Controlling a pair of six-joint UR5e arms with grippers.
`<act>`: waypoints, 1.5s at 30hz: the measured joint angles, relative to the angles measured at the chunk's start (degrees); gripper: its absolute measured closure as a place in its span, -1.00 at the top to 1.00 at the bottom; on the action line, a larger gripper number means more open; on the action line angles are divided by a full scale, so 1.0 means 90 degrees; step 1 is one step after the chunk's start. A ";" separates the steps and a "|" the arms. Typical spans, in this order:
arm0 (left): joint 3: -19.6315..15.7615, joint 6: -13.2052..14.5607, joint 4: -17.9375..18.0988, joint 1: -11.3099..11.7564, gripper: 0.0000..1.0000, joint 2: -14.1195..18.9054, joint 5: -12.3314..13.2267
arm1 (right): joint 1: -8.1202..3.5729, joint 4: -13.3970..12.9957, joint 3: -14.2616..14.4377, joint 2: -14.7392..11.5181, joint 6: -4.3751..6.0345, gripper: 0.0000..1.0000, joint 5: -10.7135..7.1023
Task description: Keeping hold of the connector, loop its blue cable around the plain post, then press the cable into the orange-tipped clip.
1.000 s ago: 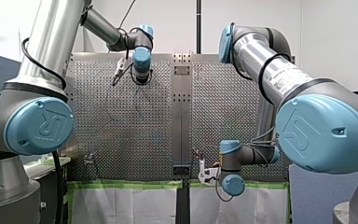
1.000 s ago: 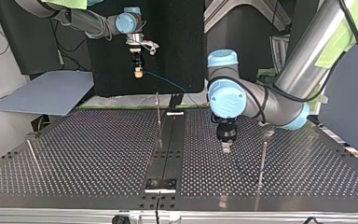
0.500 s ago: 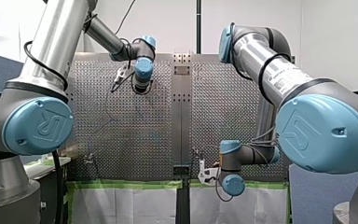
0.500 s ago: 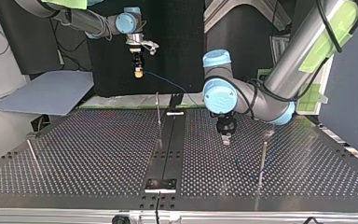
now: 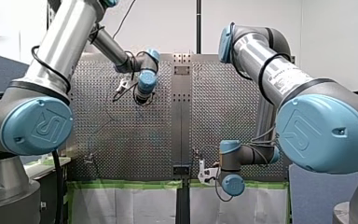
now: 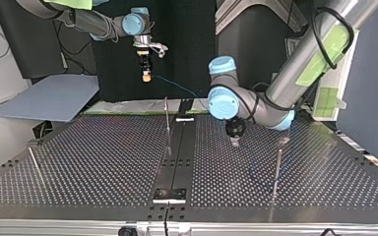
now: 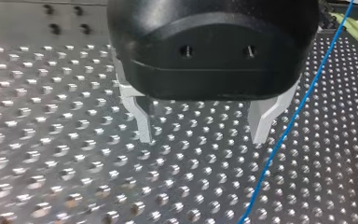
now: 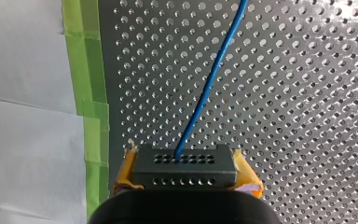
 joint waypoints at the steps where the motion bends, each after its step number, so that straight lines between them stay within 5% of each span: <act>1: 0.0000 0.0001 0.0034 0.0007 1.00 -0.0044 0.0011 | 0.0000 -0.0001 0.0000 0.0000 0.0000 -1.00 0.0000; 14: 0.0068 0.0025 0.0352 0.0127 1.00 -0.0617 0.0056 | 0.0032 -0.0002 -0.0010 0.0000 -0.0004 -1.00 0.0000; 31: 0.0155 -0.0013 0.0642 0.0310 1.00 -0.0836 0.0217 | 0.0050 0.0015 -0.0019 0.0000 -0.0010 -1.00 0.0000; 45: 0.0168 -0.0145 0.0689 0.0375 1.00 -0.0876 0.0644 | 0.0051 0.0017 -0.0019 0.0002 -0.0006 -1.00 0.0000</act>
